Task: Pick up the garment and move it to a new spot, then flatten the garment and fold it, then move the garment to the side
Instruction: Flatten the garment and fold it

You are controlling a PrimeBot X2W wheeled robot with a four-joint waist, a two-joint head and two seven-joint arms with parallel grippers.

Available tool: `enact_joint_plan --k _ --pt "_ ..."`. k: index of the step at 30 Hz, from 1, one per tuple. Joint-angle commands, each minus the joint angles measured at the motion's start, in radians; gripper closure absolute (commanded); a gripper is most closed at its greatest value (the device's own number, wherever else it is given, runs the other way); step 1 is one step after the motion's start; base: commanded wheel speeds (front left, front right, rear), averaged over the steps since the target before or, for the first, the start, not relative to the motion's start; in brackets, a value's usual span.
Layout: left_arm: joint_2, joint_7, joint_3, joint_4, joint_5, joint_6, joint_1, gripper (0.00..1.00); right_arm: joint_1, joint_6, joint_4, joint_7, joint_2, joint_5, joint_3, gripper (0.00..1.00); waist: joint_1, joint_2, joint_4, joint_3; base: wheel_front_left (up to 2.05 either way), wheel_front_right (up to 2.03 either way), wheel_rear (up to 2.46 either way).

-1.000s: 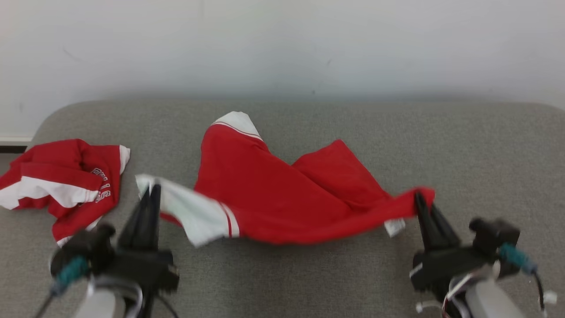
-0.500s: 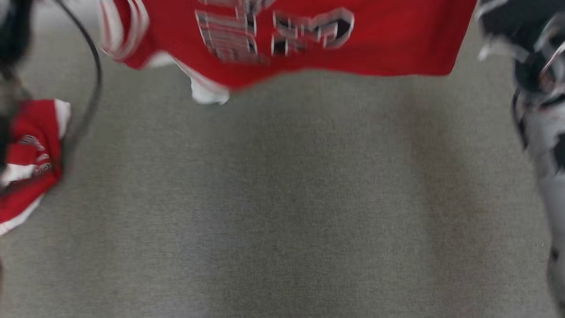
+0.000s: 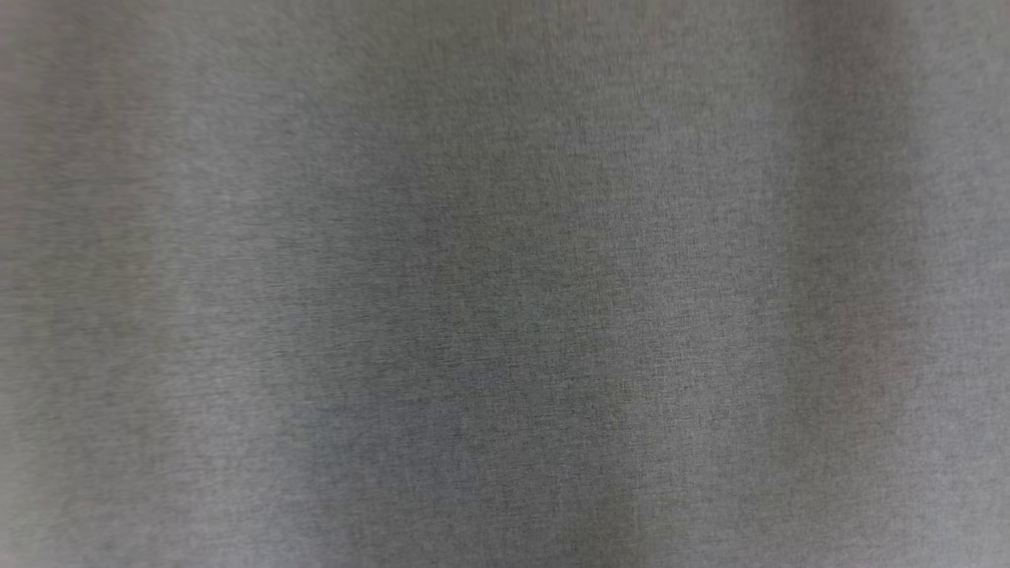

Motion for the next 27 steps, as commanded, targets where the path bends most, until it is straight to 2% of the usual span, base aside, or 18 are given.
enact_joint_plan --k 1,11,27 --pt "-0.004 -0.013 -0.006 0.018 -0.005 0.002 -0.030 1.00 -0.026 -0.002 0.013 -0.007 -0.002 -0.003 0.007 1.00 -0.0004 -0.0004 -0.030 0.053 0.00 0.00 0.00" --pt "-0.046 -0.074 -0.114 0.191 -0.052 0.002 -0.183 1.00 -0.172 -0.002 0.165 -0.060 -0.005 -0.014 0.084 1.00 -0.0004 -0.0004 -0.040 0.078 0.00 0.00 0.00" --pt "-0.047 -0.141 -0.223 0.263 -0.145 0.002 -0.229 1.00 -0.224 -0.002 0.250 -0.107 -0.014 0.020 0.181 1.00 -0.0004 -0.0004 -0.025 0.102 0.00 0.00 0.00"
